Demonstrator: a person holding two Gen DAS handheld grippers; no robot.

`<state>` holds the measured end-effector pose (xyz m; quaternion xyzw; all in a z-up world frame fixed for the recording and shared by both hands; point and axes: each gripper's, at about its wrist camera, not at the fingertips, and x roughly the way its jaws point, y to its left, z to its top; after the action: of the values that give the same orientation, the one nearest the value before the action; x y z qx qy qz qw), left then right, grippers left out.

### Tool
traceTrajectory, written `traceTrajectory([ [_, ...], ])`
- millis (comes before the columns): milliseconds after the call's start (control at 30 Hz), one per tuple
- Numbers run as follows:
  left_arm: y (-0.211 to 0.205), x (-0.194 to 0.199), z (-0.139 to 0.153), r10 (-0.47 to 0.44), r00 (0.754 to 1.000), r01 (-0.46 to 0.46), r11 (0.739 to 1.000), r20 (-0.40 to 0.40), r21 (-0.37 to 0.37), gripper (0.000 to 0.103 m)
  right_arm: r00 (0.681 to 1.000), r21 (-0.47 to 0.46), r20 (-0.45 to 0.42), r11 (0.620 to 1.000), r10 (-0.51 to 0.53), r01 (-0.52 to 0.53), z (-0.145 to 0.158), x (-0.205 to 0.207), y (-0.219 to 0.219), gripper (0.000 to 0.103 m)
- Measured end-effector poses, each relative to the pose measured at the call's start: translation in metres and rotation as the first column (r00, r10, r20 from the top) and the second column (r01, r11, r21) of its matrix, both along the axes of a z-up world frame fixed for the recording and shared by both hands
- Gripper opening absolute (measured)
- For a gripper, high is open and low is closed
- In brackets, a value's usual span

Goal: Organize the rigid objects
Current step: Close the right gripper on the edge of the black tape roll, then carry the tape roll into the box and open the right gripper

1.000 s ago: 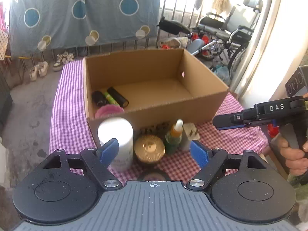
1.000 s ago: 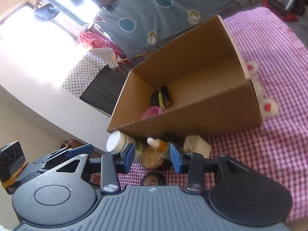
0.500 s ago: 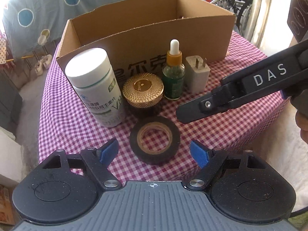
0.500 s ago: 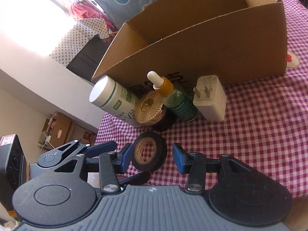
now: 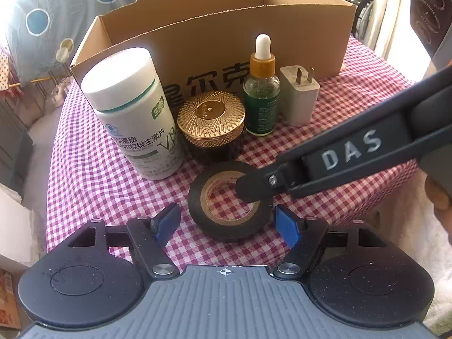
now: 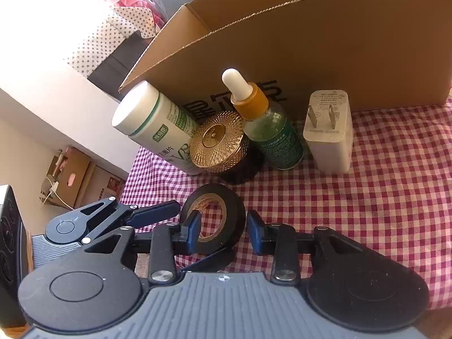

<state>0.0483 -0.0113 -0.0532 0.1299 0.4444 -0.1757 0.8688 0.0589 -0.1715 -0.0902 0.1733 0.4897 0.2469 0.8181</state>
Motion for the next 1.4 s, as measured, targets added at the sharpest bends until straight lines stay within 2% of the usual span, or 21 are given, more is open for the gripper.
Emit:
traceTrajectory([
  [233,0.0,-0.001,0.0,0.023,1.0,-0.023,0.999,0.011,-0.026,0.069,0.999,-0.051,0.052,0.999,-0.008,0.011,0.0,-0.003,0.008,0.021],
  [333,-0.001,-0.002,0.001,0.043,0.999,-0.043,0.999,0.018,-0.031,0.065,0.998,-0.06,0.065,0.998,-0.014,0.018,0.002,-0.006,0.009,0.021],
  [467,-0.007,-0.008,0.003,0.036,0.999,-0.035,0.999,0.028,-0.018,0.065,0.997,-0.095,0.081,0.995,-0.01,0.017,0.006,-0.011,0.012,0.021],
  [700,-0.006,-0.017,0.013,0.024,0.998,-0.023,0.999,0.056,-0.027,0.065,0.994,-0.095,0.105,0.995,-0.021,0.031,0.019,-0.026,0.009,0.021],
  [900,-0.011,-0.039,0.047,-0.004,0.986,0.002,1.0,0.168,0.01,0.065,0.98,-0.072,0.196,0.996,-0.037,0.052,0.054,-0.047,0.004,0.021],
  [1167,-0.019,-0.038,0.104,-0.029,0.948,0.029,1.0,0.318,0.004,0.065,0.93,-0.044,0.363,0.996,-0.062,0.083,0.117,-0.053,-0.003,0.021],
  [1400,-0.026,0.004,0.142,-0.042,0.942,0.049,0.999,0.334,-0.012,0.065,0.903,-0.053,0.426,0.995,-0.05,0.08,0.16,-0.018,-0.014,0.022],
])
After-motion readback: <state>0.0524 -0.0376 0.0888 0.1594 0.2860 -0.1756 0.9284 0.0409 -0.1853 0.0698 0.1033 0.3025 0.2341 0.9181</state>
